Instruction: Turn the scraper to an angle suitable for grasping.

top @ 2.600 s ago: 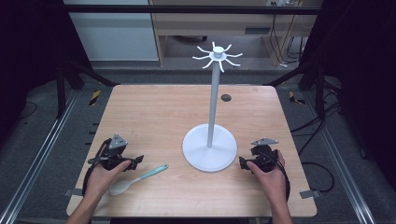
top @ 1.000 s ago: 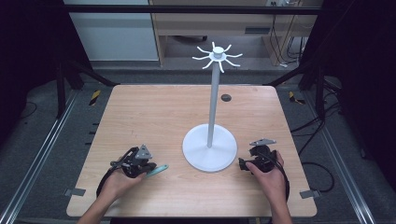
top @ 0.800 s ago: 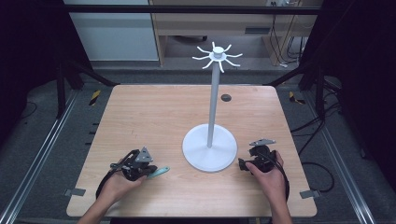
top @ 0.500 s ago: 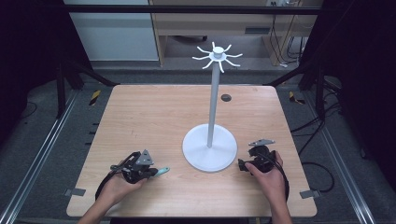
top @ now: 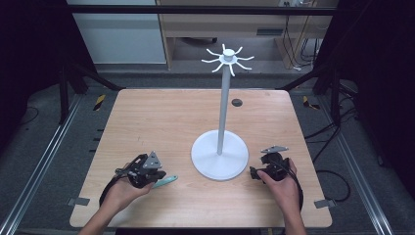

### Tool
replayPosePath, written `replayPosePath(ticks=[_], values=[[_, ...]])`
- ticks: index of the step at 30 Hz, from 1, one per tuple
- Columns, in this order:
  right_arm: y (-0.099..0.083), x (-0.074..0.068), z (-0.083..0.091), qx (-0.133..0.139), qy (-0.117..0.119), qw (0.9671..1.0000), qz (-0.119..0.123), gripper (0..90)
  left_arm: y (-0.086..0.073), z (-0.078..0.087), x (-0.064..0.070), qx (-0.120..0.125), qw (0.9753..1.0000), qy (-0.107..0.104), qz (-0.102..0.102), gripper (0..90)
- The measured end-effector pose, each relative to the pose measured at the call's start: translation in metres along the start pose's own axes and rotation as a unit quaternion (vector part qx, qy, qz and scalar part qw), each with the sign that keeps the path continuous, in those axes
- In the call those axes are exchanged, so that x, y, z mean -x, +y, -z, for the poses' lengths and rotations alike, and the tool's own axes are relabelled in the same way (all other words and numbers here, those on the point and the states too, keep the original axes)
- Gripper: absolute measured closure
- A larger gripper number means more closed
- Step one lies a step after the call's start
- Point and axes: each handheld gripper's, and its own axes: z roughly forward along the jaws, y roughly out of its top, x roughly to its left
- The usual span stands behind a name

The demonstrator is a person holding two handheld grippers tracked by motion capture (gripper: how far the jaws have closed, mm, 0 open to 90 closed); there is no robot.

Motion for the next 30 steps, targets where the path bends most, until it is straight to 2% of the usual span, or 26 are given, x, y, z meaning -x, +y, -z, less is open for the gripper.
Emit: replayPosePath(ticks=[4,6,7,11,14,15,16,18,21,27,30], values=[[0.0,0.0,0.001,0.0,-0.001,1.0,-0.003,7.5,0.006,-0.004,-0.002,-0.044,0.9989,0.011,-0.016,86.6],[0.0,0.0,0.001,0.002,0.0,1.0,-0.004,7.5,0.008,-0.004,-0.002,-0.051,0.9985,0.01,-0.017,85.0],[0.0,0.0,0.001,0.004,0.001,1.0,-0.003,7.5,0.012,-0.005,-0.002,-0.067,0.9974,0.015,-0.021,83.9],[0.0,0.001,0.001,0.006,0.005,1.0,-0.005,7.5,0.018,-0.007,-0.001,-0.084,0.9962,0.013,-0.02,73.2],[0.001,0.0,0.002,0.007,0.006,0.9999,-0.005,7.5,0.023,-0.008,-0.002,-0.104,0.9942,0.013,-0.023,70.2],[0.001,0.0,0.002,0.008,0.007,0.9999,-0.005,7.5,0.024,-0.009,-0.002,-0.109,0.9937,0.01,-0.023,66.3],[0.001,0.0,0.002,0.009,0.007,0.9999,-0.006,7.5,0.026,-0.012,-0.002,-0.123,0.992,0.009,-0.026,64.9],[0.001,0.001,0.002,0.009,0.008,0.9999,-0.006,7.5,0.027,-0.014,-0.003,-0.134,0.9905,0.004,-0.028,62.7],[0.001,0.001,0.002,0.01,0.008,0.9999,-0.008,7.5,0.029,-0.017,-0.003,-0.145,0.989,-0.008,-0.025,59.5],[0.001,0.001,0.002,0.009,0.008,0.9999,-0.008,7.5,0.032,-0.02,-0.003,-0.151,0.988,-0.019,-0.027,58.4],[0.001,0.001,0.002,0.009,0.008,0.9999,-0.008,7.5,0.033,-0.025,-0.003,-0.162,0.9861,-0.024,-0.03,57.5]])
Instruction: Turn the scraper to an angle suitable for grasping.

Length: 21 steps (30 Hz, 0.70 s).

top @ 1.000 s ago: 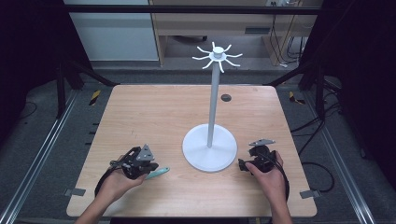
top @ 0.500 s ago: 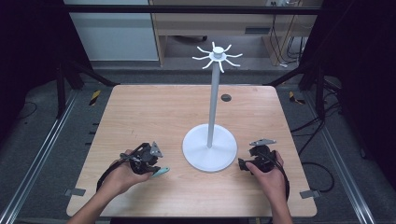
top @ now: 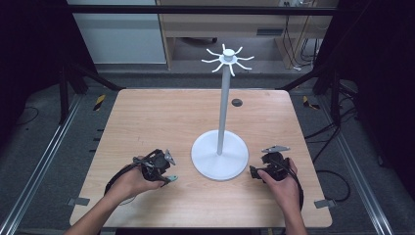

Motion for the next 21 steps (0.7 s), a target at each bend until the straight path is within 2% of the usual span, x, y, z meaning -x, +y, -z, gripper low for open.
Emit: replayPosePath(ticks=[7,21], values=[[0.0,0.0,0.0,0.0,0.0,1.0,0.0,7.5,0.002,-0.008,-0.001,-0.014,0.9998,-0.012,-0.006,58.9],[0.0,0.0,0.0,-0.002,0.001,1.0,-0.002,7.5,0.003,-0.013,-0.003,-0.022,0.9994,-0.023,-0.014,68.6]])
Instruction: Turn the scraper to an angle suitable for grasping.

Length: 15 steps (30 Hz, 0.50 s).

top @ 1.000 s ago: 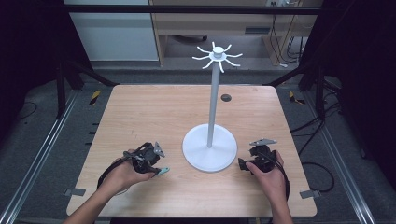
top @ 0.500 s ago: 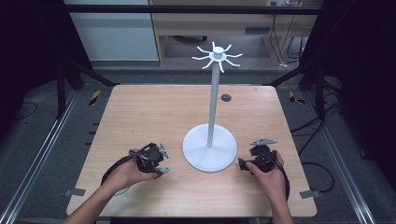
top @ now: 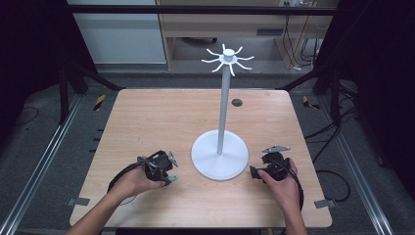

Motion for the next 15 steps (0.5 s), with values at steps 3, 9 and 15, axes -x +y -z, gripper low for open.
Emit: replayPosePath(ticks=[3,9,15], values=[[-0.0001,0.0002,0.0001,0.001,0.0,1.0,0.0,7.5,0.0006,-0.0005,-0.0003,-0.001,1.0,-0.002,-0.001,70.7],[-0.0002,0.0002,0.0002,0.0,-0.001,1.0,0.0,7.5,0.0024,-0.0019,0.0,-0.005,1.0,-0.001,-0.005,72.2],[-0.0002,-0.0001,0.0,-0.001,0.0,1.0,0.0,7.5,0.004,-0.0027,0.0,-0.009,0.9999,-0.002,-0.008,72.4]])
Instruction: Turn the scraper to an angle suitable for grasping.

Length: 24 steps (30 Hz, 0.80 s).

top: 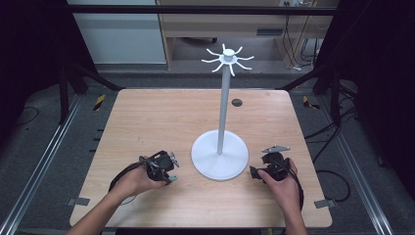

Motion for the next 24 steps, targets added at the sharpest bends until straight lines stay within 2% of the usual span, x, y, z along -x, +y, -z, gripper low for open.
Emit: replayPosePath(ticks=[10,15,16,17,20,21,23,24], values=[[0.0,0.0,0.0,0.0,0.001,1.0,0.0,7.5,0.0,0.002,0.001,-0.001,0.9999,0.009,-0.008,73.3],[0.0,0.0,0.0,-0.001,0.001,1.0,0.0,7.5,-0.008,0.022,-0.001,0.04,0.9991,0.013,0.005,73.3],[0.0,0.0,0.0,-0.001,0.001,1.0,0.0,7.5,-0.008,0.022,-0.001,0.04,0.9991,0.013,0.005,73.3],[0.0,0.0,0.0,-0.001,0.001,1.0,0.0,7.5,-0.012,0.031,-0.002,0.057,0.9982,0.016,0.008,73.3],[-0.001,0.0,0.0,-0.002,-0.001,1.0,-0.001,7.5,-0.019,0.045,-0.001,0.078,0.9966,0.02,0.013,73.3],[-0.001,0.0,0.0,-0.002,-0.001,1.0,-0.001,7.5,-0.019,0.045,-0.001,0.078,0.9966,0.02,0.013,73.3],[-0.001,0.0,0.0,-0.003,-0.002,1.0,-0.002,7.5,-0.024,0.054,-0.002,0.094,0.9952,0.02,0.016,73.3],[-0.001,0.001,-0.001,-0.003,-0.003,1.0,-0.002,7.5,-0.029,0.063,-0.002,0.109,0.9937,0.021,0.017,73.3]])
